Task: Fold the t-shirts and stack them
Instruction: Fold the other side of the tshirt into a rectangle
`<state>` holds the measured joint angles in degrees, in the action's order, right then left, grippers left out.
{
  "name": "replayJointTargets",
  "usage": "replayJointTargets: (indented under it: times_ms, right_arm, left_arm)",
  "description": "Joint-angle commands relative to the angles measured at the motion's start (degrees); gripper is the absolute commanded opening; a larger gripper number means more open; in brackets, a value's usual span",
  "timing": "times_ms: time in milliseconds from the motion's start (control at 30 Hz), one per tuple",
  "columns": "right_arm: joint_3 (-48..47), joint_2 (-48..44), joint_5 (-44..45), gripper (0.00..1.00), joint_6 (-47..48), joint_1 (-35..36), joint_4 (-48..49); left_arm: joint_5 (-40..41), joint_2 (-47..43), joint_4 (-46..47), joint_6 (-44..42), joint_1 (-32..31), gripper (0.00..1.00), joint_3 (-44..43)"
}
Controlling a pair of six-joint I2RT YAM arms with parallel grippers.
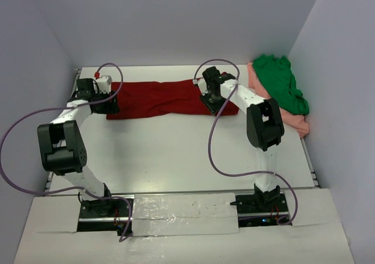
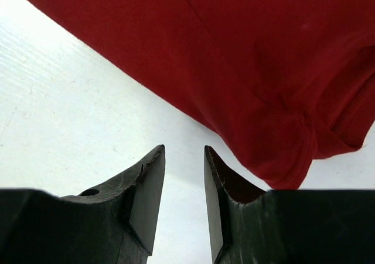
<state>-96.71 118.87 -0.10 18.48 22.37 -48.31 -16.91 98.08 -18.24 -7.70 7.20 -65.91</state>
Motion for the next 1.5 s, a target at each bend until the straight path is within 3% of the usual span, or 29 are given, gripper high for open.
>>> replayJointTargets:
  times_ms: [0, 233, 500, 633, 767, 867, 900, 1200, 1467]
  right_arm:
    - [0.7, 0.1, -1.6, 0.4, 0.5, -0.7, 2.8]
    - [2.5, -0.8, -0.3, 0.29, 1.6, -1.3, 5.9]
    - [6.1, -1.4, 5.6, 0.44, 3.5, -1.4, 12.6]
    - [7.1, -1.6, 9.8, 0.44, 4.0, -1.4, 16.5]
    - [6.6, -2.1, 9.0, 0.33, 4.1, -1.3, 18.1]
    - [6.3, -2.1, 8.2, 0.14, 4.4, -1.3, 18.8]
    - [6.0, -2.0, 8.1, 0.0, 4.5, -1.3, 18.8]
    - [3.7, 1.0, 8.5, 0.0, 4.8, -1.7, 16.1]
    - [0.4, 3.4, 12.0, 0.0, 3.5, -4.4, 6.3]
  left_arm:
    - [-1.2, 1.1, 3.1, 0.8, -0.6, 0.68, -0.4]
    - [-1.0, 0.9, 5.2, 1.0, -1.4, 0.68, 0.5]
    - [-0.6, 2.0, 7.4, 1.2, -2.4, 0.67, 1.3]
    - [-1.0, 3.8, 6.6, 1.1, -3.2, 0.66, 0.4]
    - [-1.0, 5.4, 6.6, 0.9, -3.7, 0.65, -0.1]
    - [-0.6, 7.5, 6.2, 0.8, -3.9, 0.63, -1.1]
    - [-0.6, 7.9, 6.0, 0.8, -4.0, 0.62, -1.7]
    - [-0.1, 14.9, 3.6, 0.4, -4.1, 0.59, -6.0]
    - [-0.6, 16.9, 2.4, -0.9, -4.1, 0.58, -6.9]
